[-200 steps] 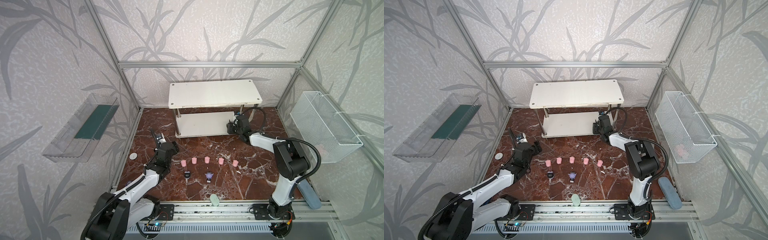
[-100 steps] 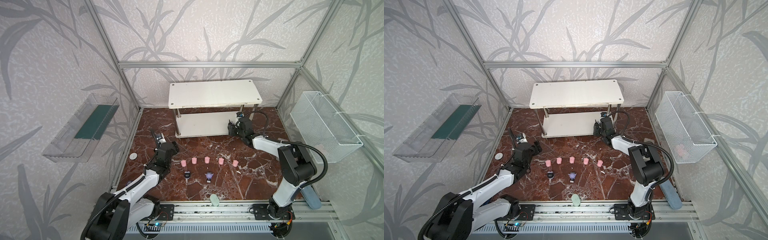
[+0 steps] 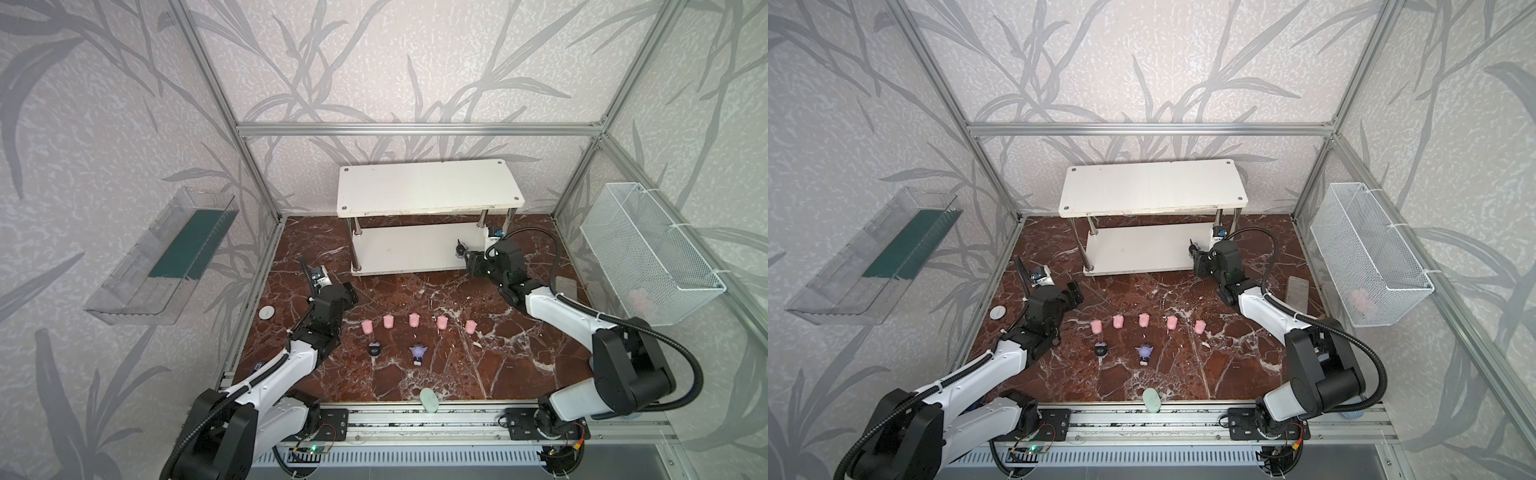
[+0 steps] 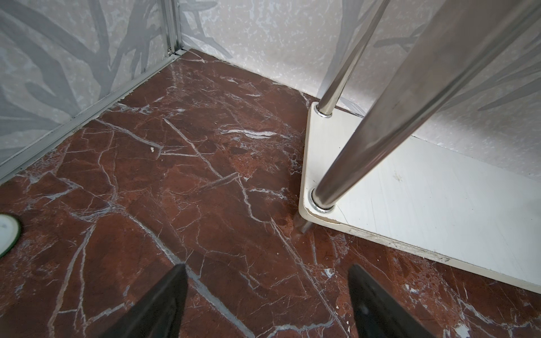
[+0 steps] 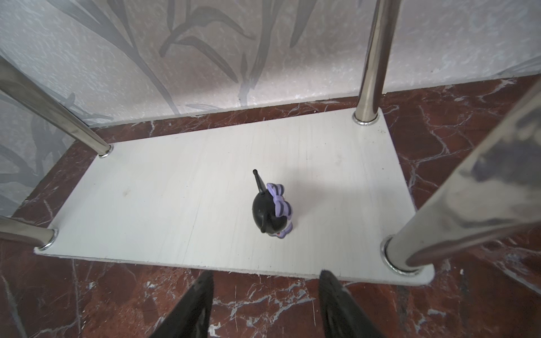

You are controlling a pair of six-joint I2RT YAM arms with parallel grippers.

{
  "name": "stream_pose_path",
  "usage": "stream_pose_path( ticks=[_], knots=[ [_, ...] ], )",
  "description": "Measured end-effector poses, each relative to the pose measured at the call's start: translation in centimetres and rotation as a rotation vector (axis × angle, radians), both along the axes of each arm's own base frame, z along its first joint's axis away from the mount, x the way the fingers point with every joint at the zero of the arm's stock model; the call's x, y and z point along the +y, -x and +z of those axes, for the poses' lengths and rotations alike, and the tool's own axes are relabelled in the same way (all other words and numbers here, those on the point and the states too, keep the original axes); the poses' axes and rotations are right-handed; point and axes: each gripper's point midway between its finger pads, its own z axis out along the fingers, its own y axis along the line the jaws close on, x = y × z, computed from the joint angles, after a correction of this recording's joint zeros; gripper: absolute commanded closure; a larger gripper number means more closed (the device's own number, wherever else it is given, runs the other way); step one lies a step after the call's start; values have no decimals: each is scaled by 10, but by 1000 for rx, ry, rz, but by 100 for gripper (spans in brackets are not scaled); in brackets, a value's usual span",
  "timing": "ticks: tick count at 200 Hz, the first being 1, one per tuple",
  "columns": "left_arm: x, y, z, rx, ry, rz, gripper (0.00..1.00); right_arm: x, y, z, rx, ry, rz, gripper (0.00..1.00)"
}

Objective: Organize plastic toys on shelves
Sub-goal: Pick up the plastic toy from the bottom-center of the table.

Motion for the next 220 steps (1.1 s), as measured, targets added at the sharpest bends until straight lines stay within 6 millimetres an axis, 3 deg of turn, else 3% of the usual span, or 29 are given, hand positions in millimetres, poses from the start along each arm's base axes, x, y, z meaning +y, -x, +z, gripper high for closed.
stream_pose_path(
  ticks=[47,106,171,193,220],
  knots=[
    [0,0,0,-1,1,-1,16,-6,20,24,-54,-22,7,43],
    [-1,0,4,-16,18,1,16,-7,49,18,-19,-24,54,45],
    [-1,1,11,-38,38,5,16,9,128,19,-22,-19,211,45],
    [-2,0,7,-28,44,2,16,18,153,10,-9,-20,268,44],
    [-4,0,4,-18,50,-5,16,46,188,-11,42,0,398,43]
  ],
)
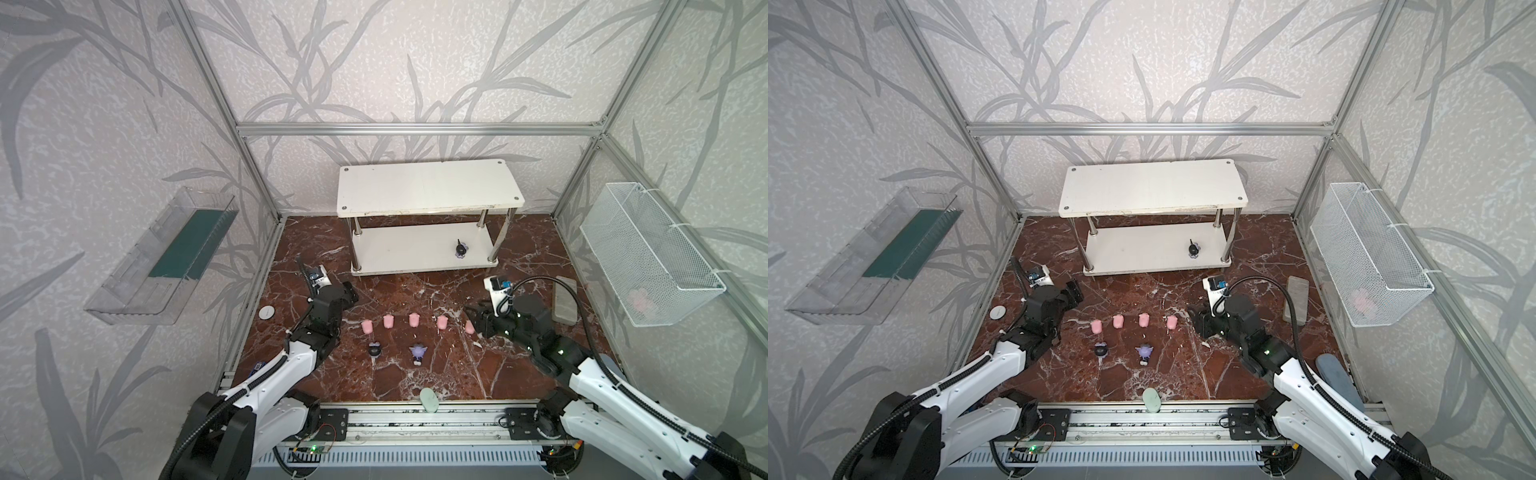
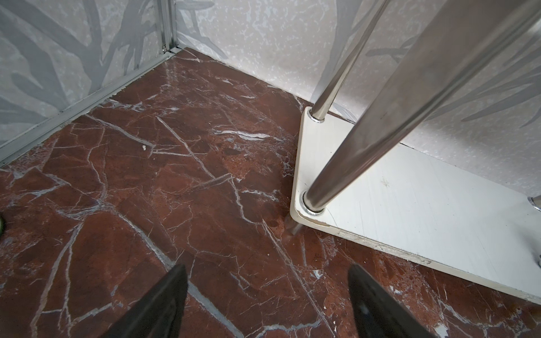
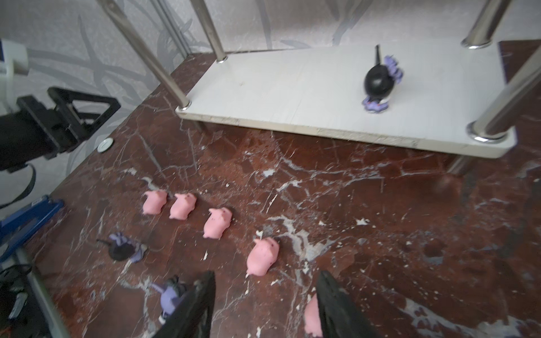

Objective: Organize plastic toys on shelves
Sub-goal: Pick up the plastic toy from the bottom-center of the table.

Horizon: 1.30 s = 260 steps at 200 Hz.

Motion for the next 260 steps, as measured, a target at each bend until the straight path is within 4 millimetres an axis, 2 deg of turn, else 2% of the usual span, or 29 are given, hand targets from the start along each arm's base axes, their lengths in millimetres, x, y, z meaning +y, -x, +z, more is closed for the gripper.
stream_pose_path(
  ticks=[44,76,99,125,153,215,260],
  knots=[
    [-2,0,-1,1,14,-4,16,54,55,-42,84,106,232,35],
    [-2,0,0,-1,20,-5,16,78,84,-80,157,208,337,29],
    [-2,1,2,-9,25,-5,16,90,95,-97,184,253,383,26],
    [-2,1,4,-15,27,-5,16,106,96,-104,189,274,406,26],
    [-2,1,4,-15,27,-4,16,120,87,-104,169,270,393,26],
    [-1,1,5,-15,26,-4,16,133,74,-113,148,294,362,29],
    [-1,1,5,-15,26,-4,16,133,67,-121,142,313,333,33]
  ],
)
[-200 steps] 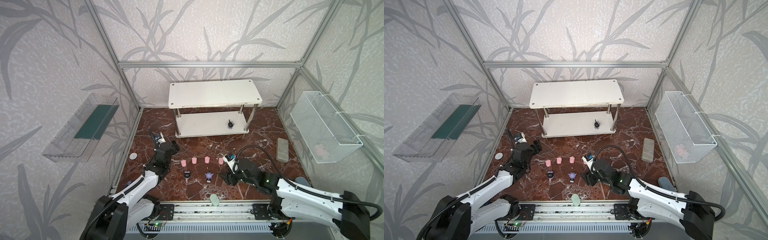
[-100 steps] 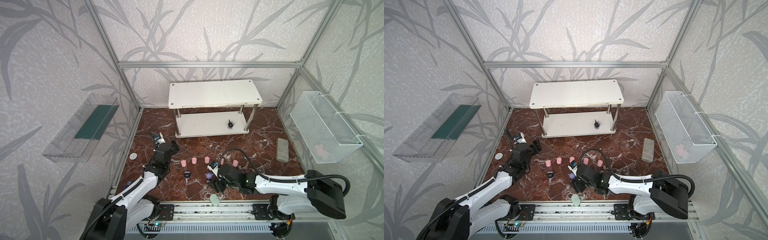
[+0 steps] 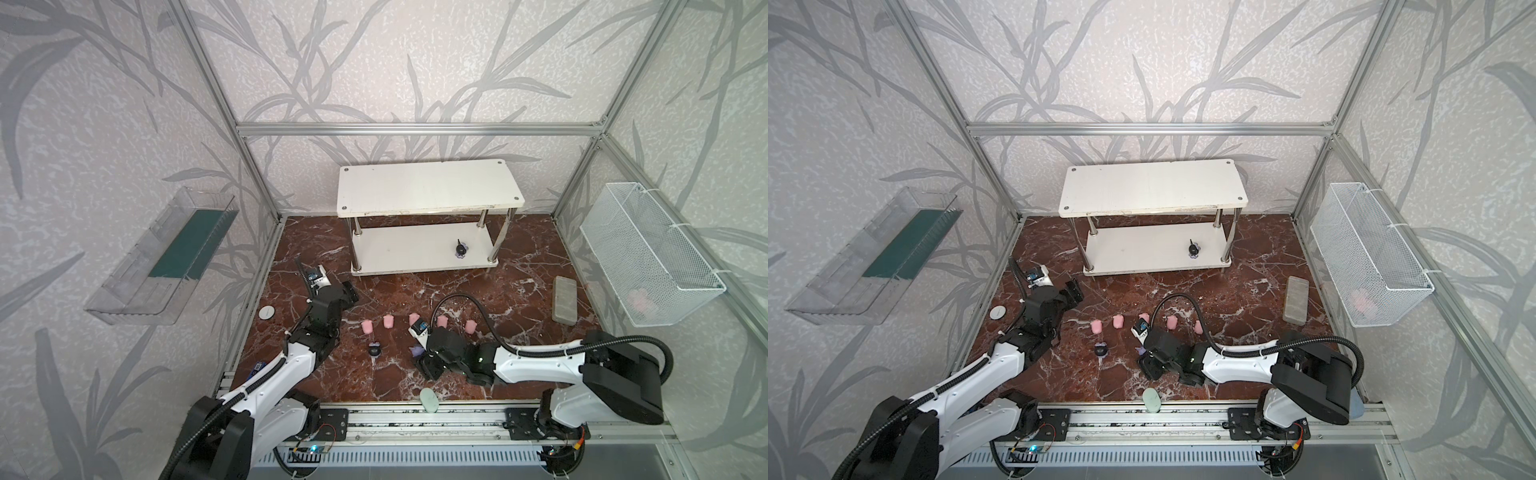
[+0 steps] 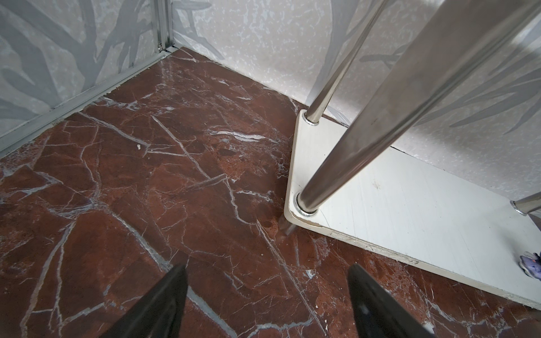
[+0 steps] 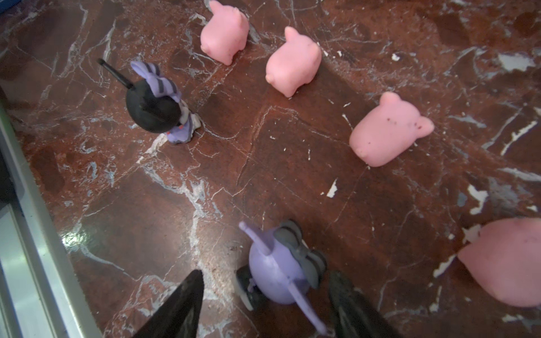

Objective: Organize plastic toys on shelves
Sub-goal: Pick up the plastic toy from the bottom-center of the table.

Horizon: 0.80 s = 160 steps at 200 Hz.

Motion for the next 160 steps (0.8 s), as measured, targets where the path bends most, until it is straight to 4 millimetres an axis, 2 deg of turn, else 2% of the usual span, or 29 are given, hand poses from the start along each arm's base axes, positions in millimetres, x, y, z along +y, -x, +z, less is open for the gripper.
stream_pose_path(
  ticks=[63,160],
  knots=[
    [0,0,0,0,-1,1,16,5,-9,-5,4,11,-24,41],
    [2,2,1,-3,-2,6,16,1,-16,-12,32,13,-59,55]
  ],
)
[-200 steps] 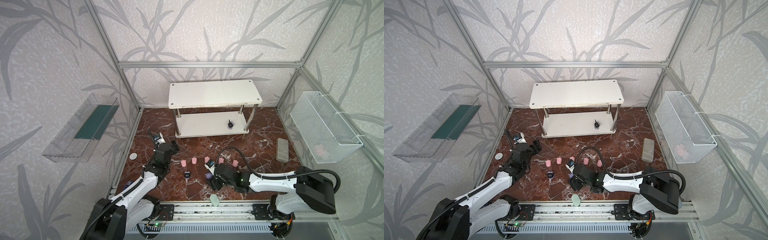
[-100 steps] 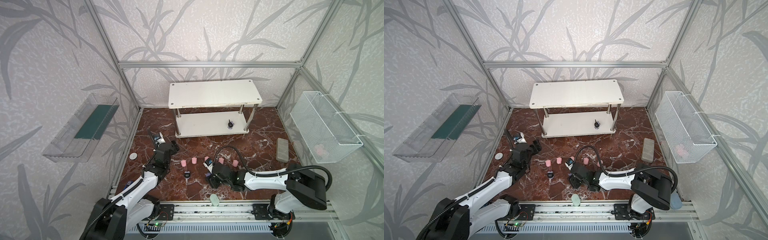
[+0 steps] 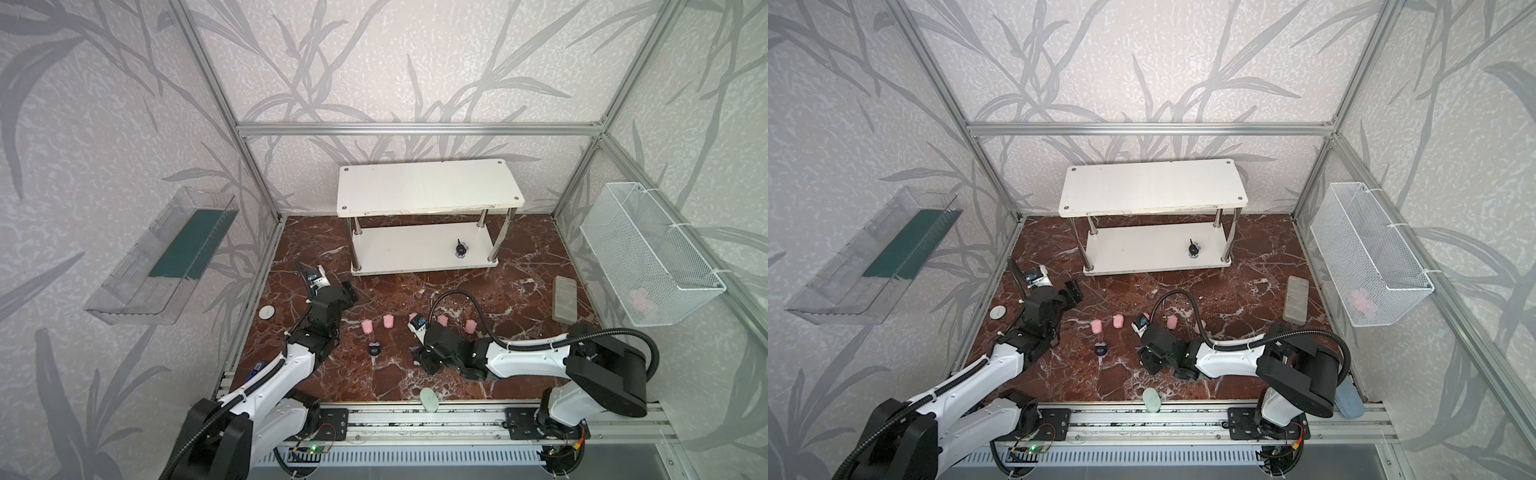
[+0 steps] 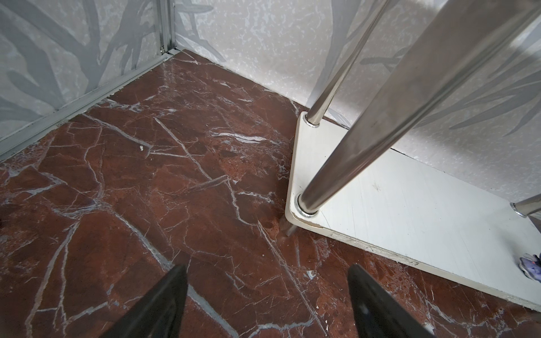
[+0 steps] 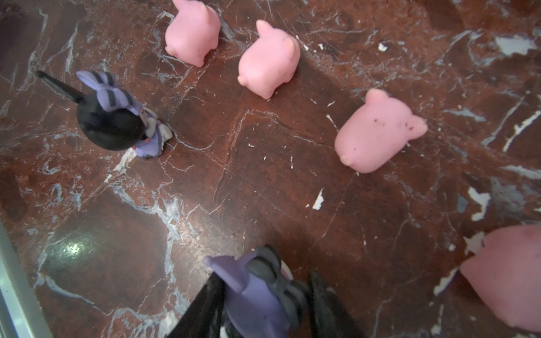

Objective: Organize plastic toys on shelves
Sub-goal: Pick up the plastic toy from the bottom-center of the table.

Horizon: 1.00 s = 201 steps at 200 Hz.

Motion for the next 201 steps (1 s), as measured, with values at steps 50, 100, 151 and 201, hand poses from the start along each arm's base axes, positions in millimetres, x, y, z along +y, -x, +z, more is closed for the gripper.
stream_pose_path(
  ticks=[50,100,151,201],
  knots=[
    [1,1,-1,4,-2,2,16,2,1,-3,13,0,7,57],
    [2,3,-7,18,-9,6,16,7,0,-1,22,-13,12,67],
    [3,4,-8,19,-11,8,16,5,2,2,28,-15,16,70],
    [4,5,-10,24,-15,12,16,4,-3,27,25,-81,2,73]
  ],
)
